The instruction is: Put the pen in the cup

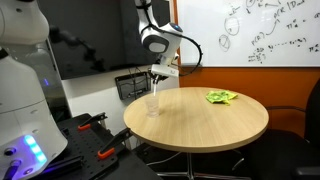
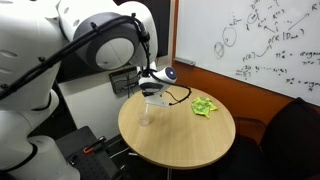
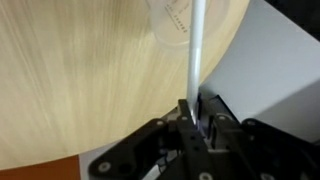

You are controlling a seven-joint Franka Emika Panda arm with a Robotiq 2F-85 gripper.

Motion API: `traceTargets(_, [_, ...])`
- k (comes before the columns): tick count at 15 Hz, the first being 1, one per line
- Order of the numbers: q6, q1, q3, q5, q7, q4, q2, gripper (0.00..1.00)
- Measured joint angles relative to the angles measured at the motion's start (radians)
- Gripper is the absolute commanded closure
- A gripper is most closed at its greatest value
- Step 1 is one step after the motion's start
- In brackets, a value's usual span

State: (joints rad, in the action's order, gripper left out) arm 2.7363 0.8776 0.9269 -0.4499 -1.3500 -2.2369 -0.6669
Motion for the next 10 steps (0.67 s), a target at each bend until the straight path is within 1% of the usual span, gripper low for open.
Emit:
traceTargets(2, [-0.010, 0.052, 0.051, 0.000, -0.086, 0.002, -0.050, 0.96])
traceTargets(4, [-0.053, 0.099, 0.089, 0.001, -0.154, 0.003, -0.103, 0.96])
traceTargets(5, [-0.082, 0.118, 0.099, 0.002, -0.183, 0.004, -0.129, 0.96])
traceTargets(8, [-0.161, 0.152, 0.101, 0.004, -0.241, 0.013, -0.192, 0.96])
traceTargets(10, [-0.173, 0.161, 0.101, 0.004, -0.268, 0.020, -0.225, 0.96])
